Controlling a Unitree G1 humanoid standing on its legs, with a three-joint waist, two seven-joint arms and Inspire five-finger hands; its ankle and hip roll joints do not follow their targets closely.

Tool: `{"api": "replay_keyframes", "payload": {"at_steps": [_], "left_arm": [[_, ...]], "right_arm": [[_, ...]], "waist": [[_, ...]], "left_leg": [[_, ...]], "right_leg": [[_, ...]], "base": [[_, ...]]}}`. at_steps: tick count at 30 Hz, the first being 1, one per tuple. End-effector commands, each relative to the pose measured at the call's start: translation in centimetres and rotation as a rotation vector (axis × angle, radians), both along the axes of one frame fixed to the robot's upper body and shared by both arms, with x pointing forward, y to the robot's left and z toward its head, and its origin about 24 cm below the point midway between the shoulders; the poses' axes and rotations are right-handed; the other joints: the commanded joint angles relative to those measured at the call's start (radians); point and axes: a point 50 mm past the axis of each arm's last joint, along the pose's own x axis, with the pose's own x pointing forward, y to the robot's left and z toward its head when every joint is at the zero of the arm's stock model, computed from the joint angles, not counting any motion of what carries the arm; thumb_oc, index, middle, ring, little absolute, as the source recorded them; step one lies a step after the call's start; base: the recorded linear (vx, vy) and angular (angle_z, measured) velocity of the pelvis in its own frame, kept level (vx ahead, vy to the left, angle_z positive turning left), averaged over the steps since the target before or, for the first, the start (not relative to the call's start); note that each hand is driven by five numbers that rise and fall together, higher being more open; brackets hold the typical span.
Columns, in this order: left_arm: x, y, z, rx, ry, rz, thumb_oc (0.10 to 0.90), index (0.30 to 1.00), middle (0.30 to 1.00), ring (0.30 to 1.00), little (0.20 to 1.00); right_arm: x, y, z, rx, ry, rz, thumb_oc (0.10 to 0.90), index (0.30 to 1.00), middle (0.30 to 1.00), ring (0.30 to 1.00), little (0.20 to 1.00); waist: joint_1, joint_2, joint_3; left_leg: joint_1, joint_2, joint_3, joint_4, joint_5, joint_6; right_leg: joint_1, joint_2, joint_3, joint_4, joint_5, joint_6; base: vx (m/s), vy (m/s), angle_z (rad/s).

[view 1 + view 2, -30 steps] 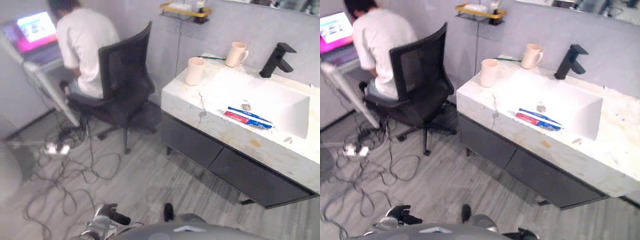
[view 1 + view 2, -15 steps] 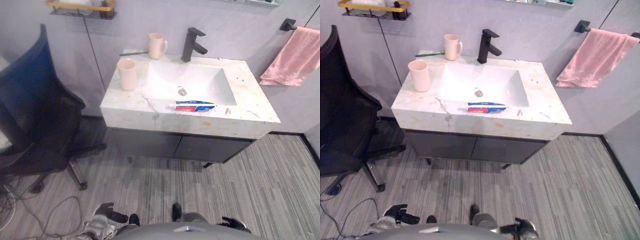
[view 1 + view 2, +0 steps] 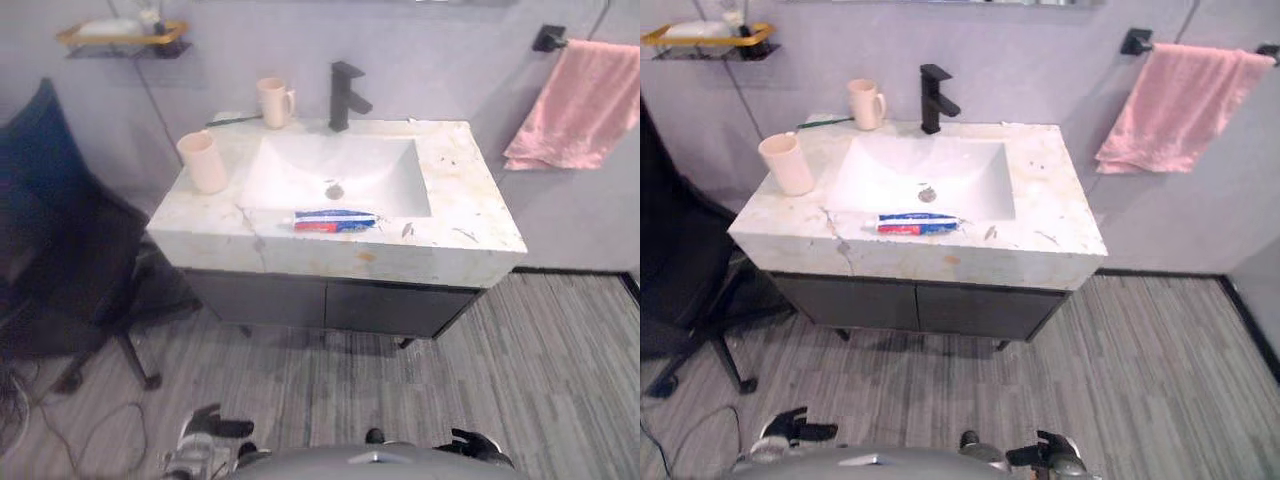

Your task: Organize the bathroom.

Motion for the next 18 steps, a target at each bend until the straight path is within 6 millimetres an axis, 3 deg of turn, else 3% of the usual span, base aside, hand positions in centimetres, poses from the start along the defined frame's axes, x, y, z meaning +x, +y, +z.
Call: {"api": "replay_keyframes", "payload": {"at_steps": [1,7,9,12,13,14,17,18], "left_arm": [[1.7,2.8,1.4,0.111,-0.09,0.019,0.8,0.9,0.9,0.9,0.9],[1.5,2.5,1.3,0.11,-0.124,0.082,0.8,0.9,0.9,0.9,0.9],[2.5,2.7,2.1,0.135,-0.241,0.107,0.8,0.9,0.9,0.9,0.9],[6.4,3.5,5.1,0.251,-0.476,0.047,0.8,0.9,0.9,0.9,0.9],[10.5,3.4,9.0,0.33,-0.659,-0.026,0.8,0.9,0.9,0.9,0.9],[12.5,3.3,12.2,0.347,-0.799,-0.025,0.8,0.9,0.9,0.9,0.9],[14.1,4.2,17.7,0.395,-1.044,-0.008,0.8,0.9,0.9,0.9,0.9],[14.6,4.7,20.5,0.398,-1.142,-0.002,0.8,0.9,0.9,0.9,0.9]], "right_arm": [[1.2,-1.0,0.4,-0.037,-0.013,-0.013,0.8,0.9,0.9,0.9,0.9],[-0.3,-0.5,-0.1,-0.014,0.03,-0.075,0.8,0.9,0.9,0.9,0.9],[-0.6,-0.2,-0.2,-0.01,0.032,-0.081,0.8,0.9,0.9,0.9,0.9],[-0.6,0.1,-0.2,-0.012,0.029,-0.085,0.8,0.9,0.9,0.9,0.9],[-0.6,0.1,-0.2,-0.017,0.029,-0.102,0.8,0.9,0.9,0.9,0.9],[-0.4,0.0,-0.2,-0.029,0.015,-0.128,0.8,0.9,0.9,0.9,0.9],[0.4,0.1,0.0,-0.027,-0.008,-0.138,0.8,0.9,0.9,0.9,0.9],[0.9,0.2,0.1,-0.02,-0.017,-0.138,0.8,0.9,0.9,0.9,0.9]], "waist": [[-0.013,-0.02,0.016],[-0.019,-0.008,-0.007],[-0.019,-0.001,-0.016],[-0.009,0.008,-0.014],[0.006,0.013,-0.011],[0.026,0.014,-0.006],[0.061,0.013,0.015],[0.074,0.008,0.024]], "left_leg": [[0.035,-0.073,0.081,0.001,-0.138,0.07],[0.089,-0.103,0.033,-0.092,-0.126,0.071],[0.102,-0.125,0.013,-0.102,-0.145,0.078],[0.1,-0.153,-0.011,-0.102,-0.161,0.092],[0.092,-0.169,-0.024,-0.102,-0.171,0.104],[0.085,-0.181,-0.036,-0.102,-0.176,0.111],[0.092,-0.182,-0.027,-0.102,-0.185,0.12],[0.099,-0.177,-0.014,-0.102,-0.187,0.115]], "right_leg": [[-0.028,-0.071,0.011,0.069,-0.005,0.064],[-0.009,-0.074,0.017,0.048,0.003,0.075],[-0.006,-0.087,0.025,0.043,0.011,0.091],[-0.012,-0.104,0.037,0.058,0.016,0.101],[-0.02,-0.117,0.032,0.072,0.018,0.099],[-0.039,-0.138,0.014,0.104,0.046,0.101],[-0.11,-0.18,-0.035,0.24,0.11,0.113],[-0.125,-0.16,-0.071,0.21,0.093,0.108]], "base": [[0.04,0.064,0.51],[0.06,0.093,0.28],[0.06,0.152,0.0],[-0.01,0.175,0.03],[-0.06,0.149,0.02],[-0.09,0.149,0.05],[-0.09,0.031,0.08],[-0.08,-0.093,-0.05]]}}
